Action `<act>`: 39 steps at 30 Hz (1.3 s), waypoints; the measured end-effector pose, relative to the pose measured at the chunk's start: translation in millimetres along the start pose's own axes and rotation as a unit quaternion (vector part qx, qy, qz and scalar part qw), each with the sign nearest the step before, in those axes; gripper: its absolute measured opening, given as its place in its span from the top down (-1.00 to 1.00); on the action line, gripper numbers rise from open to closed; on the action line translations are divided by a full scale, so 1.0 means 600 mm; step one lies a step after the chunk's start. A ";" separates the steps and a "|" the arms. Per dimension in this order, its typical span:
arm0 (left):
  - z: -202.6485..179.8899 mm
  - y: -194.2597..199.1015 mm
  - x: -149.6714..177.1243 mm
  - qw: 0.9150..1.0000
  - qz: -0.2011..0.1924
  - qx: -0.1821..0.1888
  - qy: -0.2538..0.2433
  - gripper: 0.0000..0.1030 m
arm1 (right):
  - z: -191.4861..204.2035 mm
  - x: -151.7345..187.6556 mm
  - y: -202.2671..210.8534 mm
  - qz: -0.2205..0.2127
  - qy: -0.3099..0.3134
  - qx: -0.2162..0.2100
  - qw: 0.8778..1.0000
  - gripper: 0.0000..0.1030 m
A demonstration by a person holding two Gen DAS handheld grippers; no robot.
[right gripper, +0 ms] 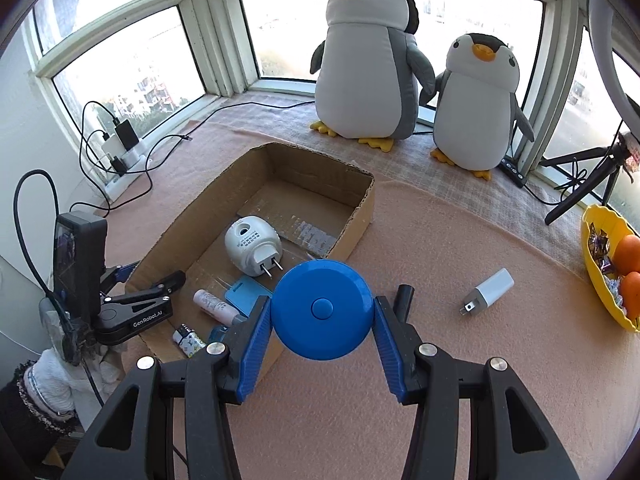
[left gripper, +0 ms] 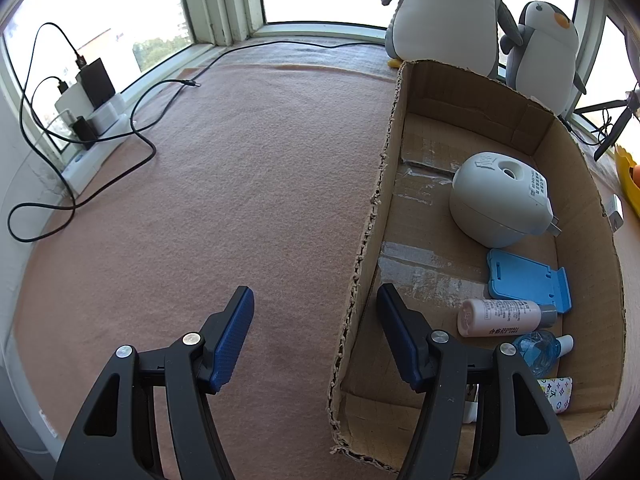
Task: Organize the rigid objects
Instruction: 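Carry the tape measure into the box and open the right gripper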
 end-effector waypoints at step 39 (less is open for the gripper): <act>0.000 0.000 0.000 1.000 0.000 0.000 0.000 -0.24 | 0.144 0.025 -0.102 0.077 0.098 -0.064 0.990 0.09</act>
Point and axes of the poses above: each gripper's, at about its wrist camera, not at the fingertips, and y roughly against the way its jaws point, z to its left, x to its underside, the point moved 8 cm from there along -y, roughly the way its jaws point, and after that the axes turned 3 degrees about y, right-handed, at the moved point
